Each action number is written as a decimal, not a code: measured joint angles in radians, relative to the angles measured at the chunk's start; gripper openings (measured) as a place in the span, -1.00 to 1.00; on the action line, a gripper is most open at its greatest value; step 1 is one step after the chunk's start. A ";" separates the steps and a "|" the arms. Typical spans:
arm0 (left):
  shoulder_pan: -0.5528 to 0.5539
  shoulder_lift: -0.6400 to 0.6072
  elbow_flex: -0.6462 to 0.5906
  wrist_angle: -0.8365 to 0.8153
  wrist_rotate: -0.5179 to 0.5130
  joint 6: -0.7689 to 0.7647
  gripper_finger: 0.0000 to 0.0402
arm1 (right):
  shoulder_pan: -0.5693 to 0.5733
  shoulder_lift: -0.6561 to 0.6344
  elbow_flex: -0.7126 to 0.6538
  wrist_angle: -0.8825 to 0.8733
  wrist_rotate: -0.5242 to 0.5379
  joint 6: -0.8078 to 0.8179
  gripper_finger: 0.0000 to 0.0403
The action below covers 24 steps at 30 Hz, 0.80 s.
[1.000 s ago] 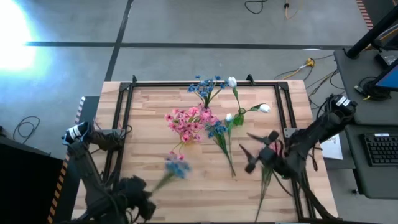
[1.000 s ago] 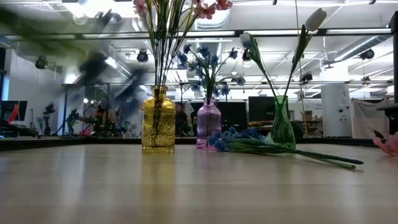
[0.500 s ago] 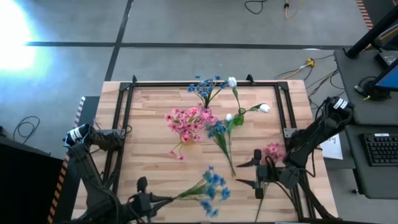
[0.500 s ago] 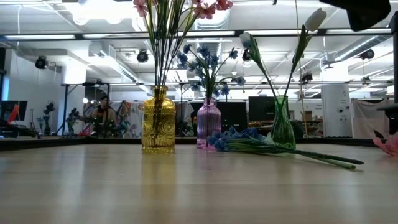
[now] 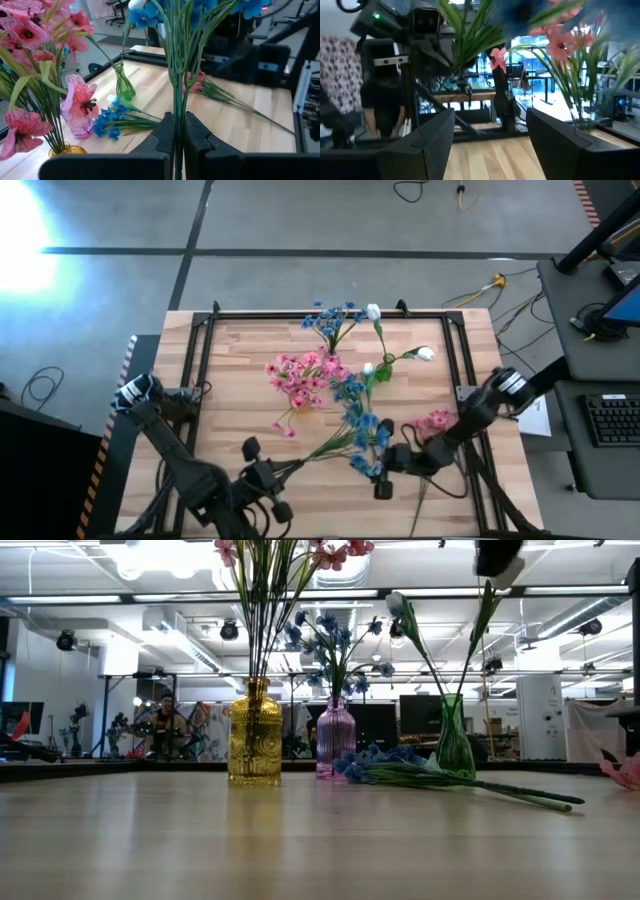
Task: Sort flowers into vase by color
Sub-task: Put the left blue flowers into the purple flower vase
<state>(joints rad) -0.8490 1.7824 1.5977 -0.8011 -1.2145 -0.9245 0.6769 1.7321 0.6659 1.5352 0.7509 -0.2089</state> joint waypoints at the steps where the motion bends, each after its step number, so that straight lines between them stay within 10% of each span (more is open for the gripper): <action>1: 0.006 0.000 -0.001 0.003 0.000 0.000 -1.00 | -0.013 0.017 0.019 0.000 -0.001 0.006 0.18; 24: 0.020 0.068 -0.007 0.058 0.011 0.032 -1.00 | -0.082 0.103 0.253 -0.023 -0.099 -0.020 0.18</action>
<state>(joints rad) -0.8291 1.8500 1.5906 -0.7430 -1.2036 -0.8925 0.5950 1.8347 0.9186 1.5122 0.6518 -0.2287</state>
